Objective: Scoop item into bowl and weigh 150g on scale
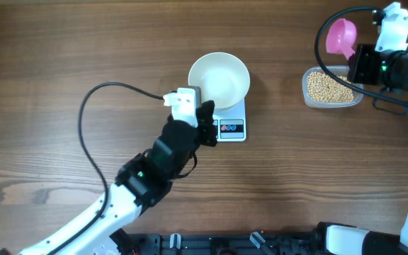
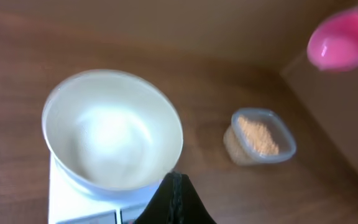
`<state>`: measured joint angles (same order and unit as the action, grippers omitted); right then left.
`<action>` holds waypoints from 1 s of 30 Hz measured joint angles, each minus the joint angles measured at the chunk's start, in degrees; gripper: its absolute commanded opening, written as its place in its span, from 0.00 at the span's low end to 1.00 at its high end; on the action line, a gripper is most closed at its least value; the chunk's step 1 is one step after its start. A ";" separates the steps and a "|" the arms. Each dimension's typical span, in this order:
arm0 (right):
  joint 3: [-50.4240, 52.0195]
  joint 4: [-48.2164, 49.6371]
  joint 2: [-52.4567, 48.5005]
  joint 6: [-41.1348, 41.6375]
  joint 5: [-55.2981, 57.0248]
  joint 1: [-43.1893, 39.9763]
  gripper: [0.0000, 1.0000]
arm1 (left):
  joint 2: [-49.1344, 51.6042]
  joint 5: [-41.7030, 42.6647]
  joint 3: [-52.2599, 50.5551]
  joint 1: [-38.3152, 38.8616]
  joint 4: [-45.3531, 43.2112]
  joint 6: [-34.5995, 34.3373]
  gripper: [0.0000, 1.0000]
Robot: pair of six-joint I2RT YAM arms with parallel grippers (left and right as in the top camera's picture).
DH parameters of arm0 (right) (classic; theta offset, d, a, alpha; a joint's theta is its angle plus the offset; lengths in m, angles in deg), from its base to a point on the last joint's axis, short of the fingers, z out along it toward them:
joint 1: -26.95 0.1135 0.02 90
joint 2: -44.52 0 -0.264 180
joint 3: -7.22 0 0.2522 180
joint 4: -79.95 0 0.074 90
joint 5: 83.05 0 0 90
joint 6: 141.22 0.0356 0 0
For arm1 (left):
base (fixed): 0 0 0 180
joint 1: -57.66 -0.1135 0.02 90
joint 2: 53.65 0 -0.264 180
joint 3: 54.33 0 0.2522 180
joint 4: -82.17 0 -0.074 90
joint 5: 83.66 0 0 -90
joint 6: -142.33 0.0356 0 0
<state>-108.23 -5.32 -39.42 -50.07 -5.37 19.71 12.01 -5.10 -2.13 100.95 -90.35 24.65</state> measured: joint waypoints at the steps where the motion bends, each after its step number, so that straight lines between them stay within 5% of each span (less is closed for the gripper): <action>1: 0.00 -0.02 0.00 0.00 -0.72 0.00 0.04 | 1.33 1.81 0.00 -0.13 0.09 -0.02 0.04; 4: 0.00 -1.07 0.00 0.00 -1.64 0.00 0.04 | 6.45 8.22 0.13 -0.17 2.10 0.00 0.04; 12: 0.00 -4.59 0.00 0.00 -1.88 0.00 0.04 | 12.98 9.25 12.79 -0.17 23.69 0.70 0.04; 24: 0.00 -6.08 0.00 -1.09 -1.84 0.00 0.04 | 17.07 8.66 14.47 -0.17 23.61 0.87 0.04; 30: 0.00 -5.84 -0.02 -1.70 -1.79 0.00 0.04 | 25.86 7.89 14.36 -0.17 14.80 0.87 0.04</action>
<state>-108.23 -11.16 -39.45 -51.78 -7.16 19.71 37.87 2.79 12.23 100.78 -75.56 25.53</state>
